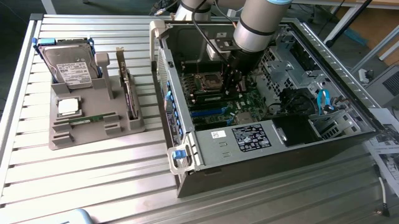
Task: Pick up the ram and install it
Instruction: 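Insert the ram into the slot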
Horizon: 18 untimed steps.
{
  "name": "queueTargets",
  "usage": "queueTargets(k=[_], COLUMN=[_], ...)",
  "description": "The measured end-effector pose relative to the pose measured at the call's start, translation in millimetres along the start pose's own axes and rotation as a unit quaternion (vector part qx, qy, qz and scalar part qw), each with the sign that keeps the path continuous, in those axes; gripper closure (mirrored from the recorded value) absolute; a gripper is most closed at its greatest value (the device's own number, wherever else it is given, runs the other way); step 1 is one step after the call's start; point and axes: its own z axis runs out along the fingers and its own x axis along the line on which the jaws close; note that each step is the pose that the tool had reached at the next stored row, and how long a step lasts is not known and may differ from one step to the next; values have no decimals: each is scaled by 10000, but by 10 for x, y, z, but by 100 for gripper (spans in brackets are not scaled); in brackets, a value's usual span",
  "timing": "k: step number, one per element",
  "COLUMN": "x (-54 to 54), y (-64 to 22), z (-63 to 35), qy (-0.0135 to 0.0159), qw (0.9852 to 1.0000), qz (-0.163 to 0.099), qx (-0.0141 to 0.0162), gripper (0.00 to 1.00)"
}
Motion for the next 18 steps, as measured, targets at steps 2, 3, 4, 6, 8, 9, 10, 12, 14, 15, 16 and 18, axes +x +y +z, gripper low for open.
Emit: queueTargets(k=[2, 3, 4, 6, 8, 9, 10, 12, 14, 15, 16, 18], x=[0, 0, 0, 0, 0, 0, 0, 0, -1, -1, -1, -1], y=[0, 0, 0, 0, 0, 0, 0, 0, 0, 0, 0, 1], z=[-1, -3, -6, -10, -16, -19, -24, -36, -50, -57, -65, -80], qy=[0, 1, 1, 2, 2, 2, 3, 2, 2, 2, 2, 2], qw=[10000, 10000, 10000, 10000, 10000, 10000, 10000, 10000, 10000, 10000, 10000, 10000], qz=[0, 0, 0, 0, 0, 0, 0, 0, 0, 0, 0, 0], qx=[1, 1, 0, 0, 0, 0, 0, 0, 0, 0, 0, 0], gripper=[75, 75, 75, 75, 75, 75, 75, 75, 75, 75, 75, 75])
